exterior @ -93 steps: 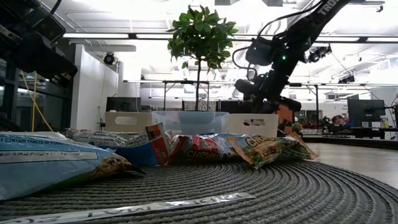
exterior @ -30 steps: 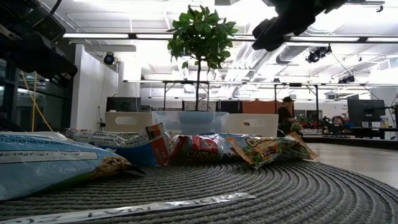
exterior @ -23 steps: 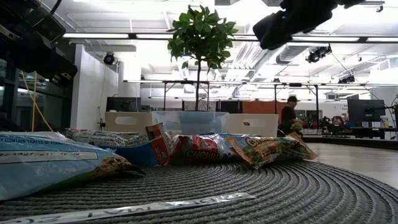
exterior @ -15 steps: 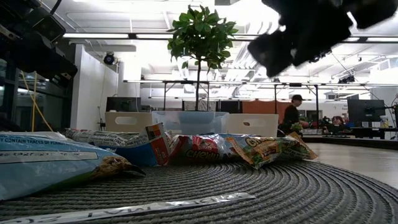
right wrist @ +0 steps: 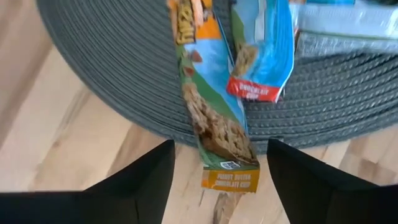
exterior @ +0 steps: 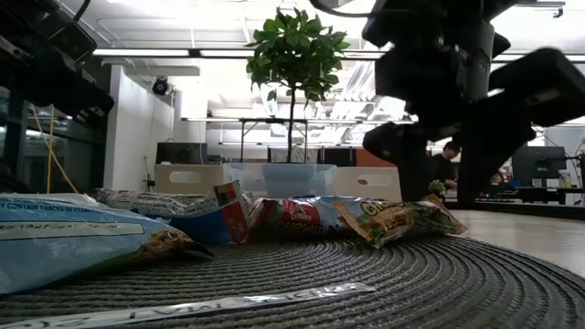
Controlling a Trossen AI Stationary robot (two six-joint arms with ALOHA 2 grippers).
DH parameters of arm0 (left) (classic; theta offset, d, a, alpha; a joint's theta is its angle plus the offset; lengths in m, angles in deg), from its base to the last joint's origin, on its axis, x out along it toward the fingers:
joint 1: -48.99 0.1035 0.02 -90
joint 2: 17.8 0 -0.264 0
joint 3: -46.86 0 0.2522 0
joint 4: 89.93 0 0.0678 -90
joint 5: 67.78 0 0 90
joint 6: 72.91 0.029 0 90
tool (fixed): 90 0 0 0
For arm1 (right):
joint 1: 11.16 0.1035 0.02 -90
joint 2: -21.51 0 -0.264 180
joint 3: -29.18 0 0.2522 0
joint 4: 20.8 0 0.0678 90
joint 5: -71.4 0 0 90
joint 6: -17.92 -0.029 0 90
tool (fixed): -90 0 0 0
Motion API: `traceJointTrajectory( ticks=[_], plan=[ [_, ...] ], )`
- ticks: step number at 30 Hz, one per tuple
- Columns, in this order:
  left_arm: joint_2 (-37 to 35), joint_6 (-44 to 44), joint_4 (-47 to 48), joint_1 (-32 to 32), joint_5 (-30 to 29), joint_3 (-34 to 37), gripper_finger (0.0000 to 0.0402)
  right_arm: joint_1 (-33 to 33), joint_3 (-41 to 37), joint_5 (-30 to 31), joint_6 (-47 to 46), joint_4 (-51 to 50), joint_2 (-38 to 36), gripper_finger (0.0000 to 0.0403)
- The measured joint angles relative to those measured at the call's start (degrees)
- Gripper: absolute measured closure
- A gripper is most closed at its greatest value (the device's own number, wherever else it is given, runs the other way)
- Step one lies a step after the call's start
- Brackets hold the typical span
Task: Pick and place Granola Bars by type
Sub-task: Put the yellow granola bar into the white bin
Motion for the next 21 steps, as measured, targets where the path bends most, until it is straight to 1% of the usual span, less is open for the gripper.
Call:
traceJointTrajectory(
  ticks=[8,12,21],
  plan=[
    [0.00,-0.01,0.02,-0.01,0.02,-0.01,0.0401,0.00,0.00,2.04,-0.03,2.10,0.86,0.0159],
    [0.00,-0.02,0.02,0.00,0.02,0.00,0.0401,0.00,0.00,2.05,-0.04,3.98,0.84,0.0159],
    [0.00,0.00,0.02,0.00,0.06,-0.01,0.0401,0.00,-0.63,1.88,-0.90,3.56,0.84,0.0159]
  ],
)
